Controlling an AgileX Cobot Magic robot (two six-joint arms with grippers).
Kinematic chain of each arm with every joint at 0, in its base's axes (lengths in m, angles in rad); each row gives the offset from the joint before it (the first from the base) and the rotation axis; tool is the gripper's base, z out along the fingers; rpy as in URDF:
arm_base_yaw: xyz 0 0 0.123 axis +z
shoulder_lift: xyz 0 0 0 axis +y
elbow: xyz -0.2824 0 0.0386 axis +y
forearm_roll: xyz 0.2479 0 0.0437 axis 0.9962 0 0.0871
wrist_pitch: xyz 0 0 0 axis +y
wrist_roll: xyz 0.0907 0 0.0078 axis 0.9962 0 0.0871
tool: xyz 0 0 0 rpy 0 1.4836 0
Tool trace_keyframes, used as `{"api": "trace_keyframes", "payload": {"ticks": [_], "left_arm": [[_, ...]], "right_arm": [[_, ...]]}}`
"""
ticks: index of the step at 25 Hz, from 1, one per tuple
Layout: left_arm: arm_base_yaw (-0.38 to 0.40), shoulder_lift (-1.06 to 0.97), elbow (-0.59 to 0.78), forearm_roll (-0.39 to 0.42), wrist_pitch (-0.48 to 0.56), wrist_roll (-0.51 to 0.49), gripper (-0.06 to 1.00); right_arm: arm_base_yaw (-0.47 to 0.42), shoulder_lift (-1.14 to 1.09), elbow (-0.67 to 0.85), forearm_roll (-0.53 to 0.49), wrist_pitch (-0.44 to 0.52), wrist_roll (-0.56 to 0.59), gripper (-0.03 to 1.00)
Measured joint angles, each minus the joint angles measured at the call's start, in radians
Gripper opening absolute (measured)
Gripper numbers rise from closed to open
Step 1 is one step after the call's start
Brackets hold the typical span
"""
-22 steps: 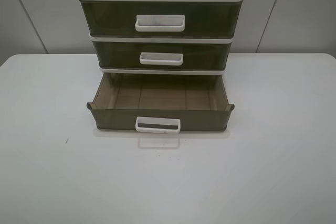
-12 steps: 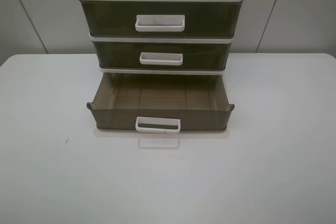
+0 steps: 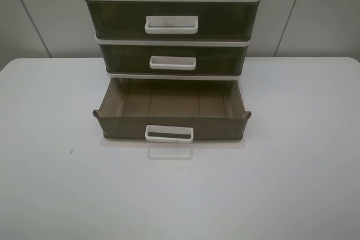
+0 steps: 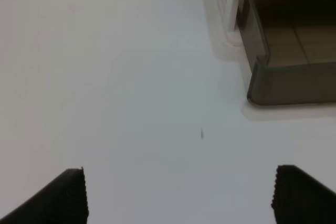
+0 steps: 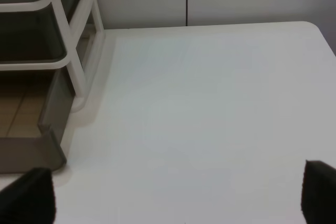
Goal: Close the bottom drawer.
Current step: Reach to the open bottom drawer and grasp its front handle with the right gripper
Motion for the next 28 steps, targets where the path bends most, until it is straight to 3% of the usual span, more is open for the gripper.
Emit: {"api": "trace_keyframes", "payload": {"ticks": [7,12,18,23,28], "left_arm": [[0.000,0.000,0.000,0.000,0.000,0.000,0.72],[0.000,0.000,0.000,0.000,0.000,0.000,0.72],[0.000,0.000,0.000,0.000,0.000,0.000,0.72],[0.000,0.000,0.000,0.000,0.000,0.000,0.72],[0.000,0.000,0.000,0.000,0.000,0.000,0.72]], "right_arm": [[0.027,0.016,-0.001,0.006,0.000,0.000,0.82],[0.059,0.197,-0.097,0.079,-0.001,0.000,0.82],[0.070,0.408,-0.230,0.065,-0.077,0.000,0.82],[0.070,0.510,-0.243,0.064,-0.098,0.000,0.82],[0.070,0.590,-0.231,0.134,-0.112,0.000,0.82]]}}
